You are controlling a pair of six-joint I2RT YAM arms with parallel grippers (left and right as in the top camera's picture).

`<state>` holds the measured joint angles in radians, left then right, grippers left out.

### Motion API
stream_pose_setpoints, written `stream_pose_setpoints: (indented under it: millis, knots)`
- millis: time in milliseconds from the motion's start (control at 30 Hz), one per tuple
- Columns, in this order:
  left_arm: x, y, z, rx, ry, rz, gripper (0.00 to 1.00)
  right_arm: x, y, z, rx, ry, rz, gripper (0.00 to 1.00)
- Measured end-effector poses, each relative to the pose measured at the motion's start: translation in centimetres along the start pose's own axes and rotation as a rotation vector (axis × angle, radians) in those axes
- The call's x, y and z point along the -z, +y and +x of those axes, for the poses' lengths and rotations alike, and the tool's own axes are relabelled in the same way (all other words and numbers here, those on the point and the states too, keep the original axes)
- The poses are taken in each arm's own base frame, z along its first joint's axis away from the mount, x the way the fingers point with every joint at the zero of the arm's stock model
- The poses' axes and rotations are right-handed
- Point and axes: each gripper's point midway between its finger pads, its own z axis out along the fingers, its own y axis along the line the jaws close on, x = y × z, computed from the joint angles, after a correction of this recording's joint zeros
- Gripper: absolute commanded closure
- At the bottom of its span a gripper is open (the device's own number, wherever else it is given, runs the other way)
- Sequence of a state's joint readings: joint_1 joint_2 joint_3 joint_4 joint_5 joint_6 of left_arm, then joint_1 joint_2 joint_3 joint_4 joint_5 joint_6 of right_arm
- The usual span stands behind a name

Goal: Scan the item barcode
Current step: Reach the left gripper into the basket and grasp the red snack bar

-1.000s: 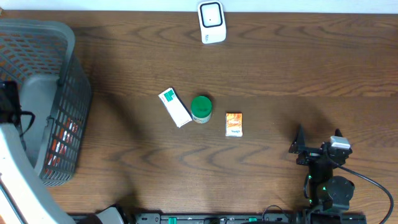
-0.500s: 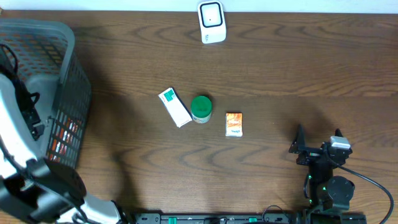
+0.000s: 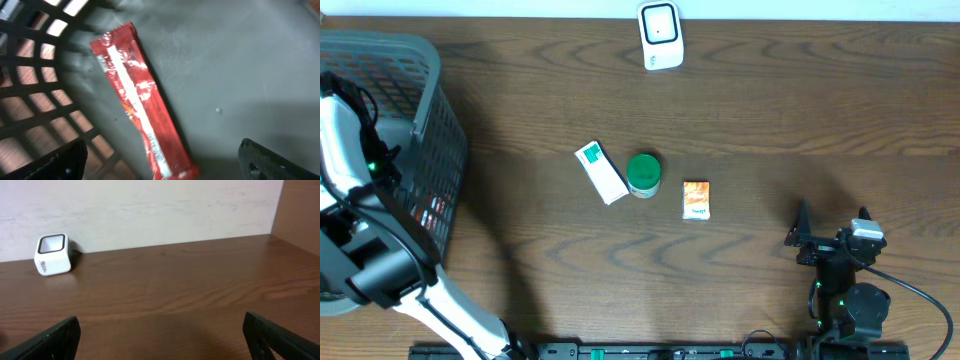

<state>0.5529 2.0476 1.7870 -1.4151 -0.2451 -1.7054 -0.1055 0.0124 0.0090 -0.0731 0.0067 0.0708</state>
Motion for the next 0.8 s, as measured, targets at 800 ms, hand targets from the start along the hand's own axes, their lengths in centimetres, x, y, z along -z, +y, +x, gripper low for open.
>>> stream_pose_setpoints:
  millis: [800]
  knots:
    - [-7.6, -1.0, 2.5, 0.047, -0.011, -0.031, 0.21, 0.0, 0.0, 0.0, 0.000, 0.000, 0.000, 0.01]
